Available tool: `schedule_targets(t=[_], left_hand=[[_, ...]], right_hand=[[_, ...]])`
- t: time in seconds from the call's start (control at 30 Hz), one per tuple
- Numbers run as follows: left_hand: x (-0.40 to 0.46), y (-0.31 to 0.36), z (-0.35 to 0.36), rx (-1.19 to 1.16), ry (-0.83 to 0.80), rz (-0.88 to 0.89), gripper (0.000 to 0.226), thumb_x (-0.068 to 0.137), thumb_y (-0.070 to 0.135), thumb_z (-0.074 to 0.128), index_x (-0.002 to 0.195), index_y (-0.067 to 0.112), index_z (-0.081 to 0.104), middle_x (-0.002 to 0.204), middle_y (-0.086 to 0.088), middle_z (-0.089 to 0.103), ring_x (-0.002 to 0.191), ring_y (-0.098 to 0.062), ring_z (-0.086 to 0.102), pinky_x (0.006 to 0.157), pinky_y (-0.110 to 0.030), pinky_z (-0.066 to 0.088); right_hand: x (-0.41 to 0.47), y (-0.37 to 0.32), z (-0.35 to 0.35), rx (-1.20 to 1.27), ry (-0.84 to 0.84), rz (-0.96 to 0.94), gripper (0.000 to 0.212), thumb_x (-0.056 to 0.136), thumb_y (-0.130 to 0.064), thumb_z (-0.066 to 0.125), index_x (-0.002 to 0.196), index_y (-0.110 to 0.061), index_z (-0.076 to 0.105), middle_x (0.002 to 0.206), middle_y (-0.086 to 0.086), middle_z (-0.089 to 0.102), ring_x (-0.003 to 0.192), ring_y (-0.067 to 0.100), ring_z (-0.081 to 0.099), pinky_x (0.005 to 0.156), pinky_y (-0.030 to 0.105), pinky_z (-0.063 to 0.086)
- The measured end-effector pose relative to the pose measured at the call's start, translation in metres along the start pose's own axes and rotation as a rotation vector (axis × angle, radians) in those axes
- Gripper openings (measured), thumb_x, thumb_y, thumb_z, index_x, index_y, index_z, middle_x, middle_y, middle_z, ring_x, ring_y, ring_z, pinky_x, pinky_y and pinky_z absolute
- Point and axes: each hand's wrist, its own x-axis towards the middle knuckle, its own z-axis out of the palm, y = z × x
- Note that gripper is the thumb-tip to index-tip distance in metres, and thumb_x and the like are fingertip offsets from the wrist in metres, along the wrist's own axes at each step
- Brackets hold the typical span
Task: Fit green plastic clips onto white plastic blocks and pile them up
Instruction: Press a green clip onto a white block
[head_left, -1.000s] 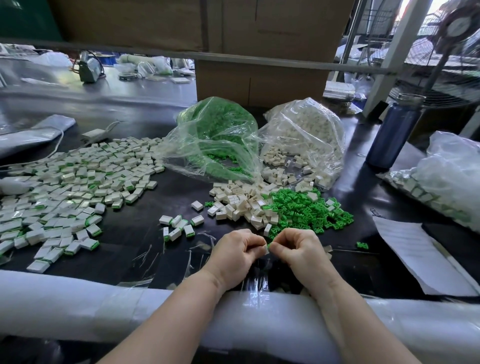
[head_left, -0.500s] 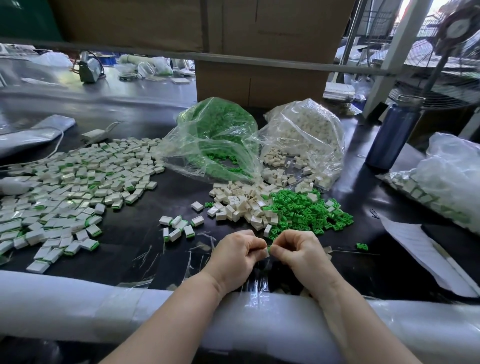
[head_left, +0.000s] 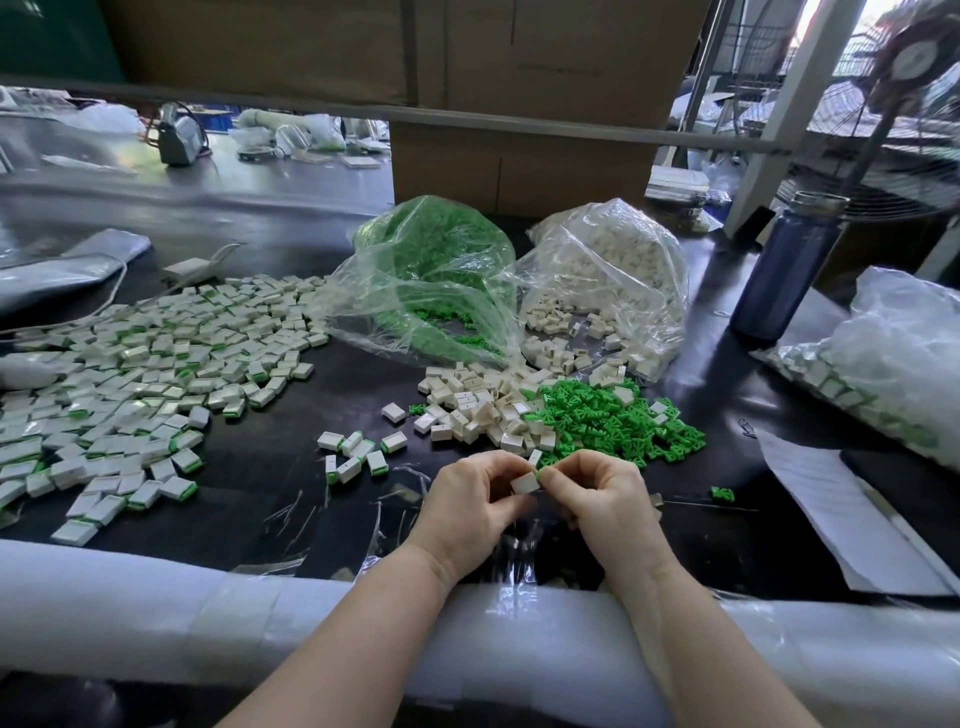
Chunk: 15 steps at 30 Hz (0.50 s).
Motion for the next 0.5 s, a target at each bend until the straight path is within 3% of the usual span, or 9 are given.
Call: schedule_targets(t=[0.13,0.37,0.5], left_hand=[[0.0004,0.0000,-0.0007,-0.076,-0.022,-0.046,0.006,0.087,0.014,0.064,0.092,0.018,0.063,0.083,-0.004,0.068,0.081,-0.020,0.065,0.083,-0.035,0.053],[0.0014,-0.0008,-0.0023,-0.011,-0.054,-0.035,0.016,0.093,0.021,0.054,0.097,0.015,0.069,0.089,0.005,0.066,0.085,-0.006,0.059,0.079,-0.013,0.044],[0.0012,-0.0013,-0.0029,0.046,-0.097,-0.026,0.014,0.093,0.020,0.055,0.092,0.015,0.068,0.080,0.013,0.060,0.076,0.001,0.055,0.072,-0.008,0.041]], right_hand=[[-0.0007,-0.0007,0.0007,0.040,0.022,-0.062,0.012,0.080,-0.006,0.070,0.071,-0.014,0.068,0.061,-0.002,0.067,0.055,0.005,0.059,0.054,0.019,0.048],[-0.0002,-0.0013,-0.0014,0.056,0.006,-0.089,0.017,0.081,-0.004,0.068,0.065,-0.010,0.065,0.048,-0.009,0.059,0.045,-0.001,0.049,0.049,0.014,0.041],[-0.0004,0.0006,-0.0023,0.019,-0.038,-0.045,0.019,0.081,-0.007,0.068,0.063,-0.010,0.065,0.045,-0.008,0.053,0.044,0.002,0.044,0.046,0.016,0.038]])
